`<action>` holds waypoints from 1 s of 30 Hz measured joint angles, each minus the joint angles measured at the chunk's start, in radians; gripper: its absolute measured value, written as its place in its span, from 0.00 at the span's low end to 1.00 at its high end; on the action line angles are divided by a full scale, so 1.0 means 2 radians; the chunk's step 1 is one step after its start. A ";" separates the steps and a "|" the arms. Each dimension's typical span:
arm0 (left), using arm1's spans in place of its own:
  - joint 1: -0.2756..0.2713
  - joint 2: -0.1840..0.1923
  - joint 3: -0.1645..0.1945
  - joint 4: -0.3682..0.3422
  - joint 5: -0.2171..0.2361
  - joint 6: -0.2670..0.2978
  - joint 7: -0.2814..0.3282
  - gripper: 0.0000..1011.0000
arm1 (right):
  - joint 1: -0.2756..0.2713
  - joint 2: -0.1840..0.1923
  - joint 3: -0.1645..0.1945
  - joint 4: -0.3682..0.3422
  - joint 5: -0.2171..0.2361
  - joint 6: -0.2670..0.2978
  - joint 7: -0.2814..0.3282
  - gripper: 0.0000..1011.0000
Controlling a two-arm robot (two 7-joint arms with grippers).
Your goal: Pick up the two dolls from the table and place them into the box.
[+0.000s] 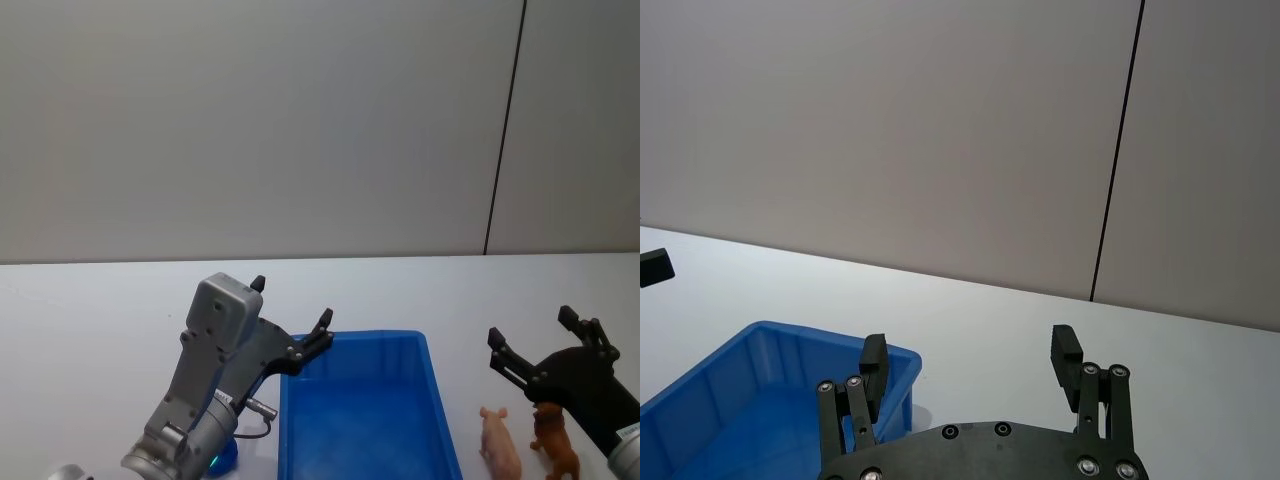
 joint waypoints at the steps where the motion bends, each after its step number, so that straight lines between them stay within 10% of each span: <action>1: 0.000 0.000 0.000 0.000 0.000 0.000 0.000 0.99 | 0.000 0.000 0.000 0.000 0.000 0.000 0.000 0.99; 30: 0.000 0.000 0.000 0.000 0.000 0.000 0.000 0.99 | 0.000 0.000 0.000 0.000 0.000 0.000 0.000 0.99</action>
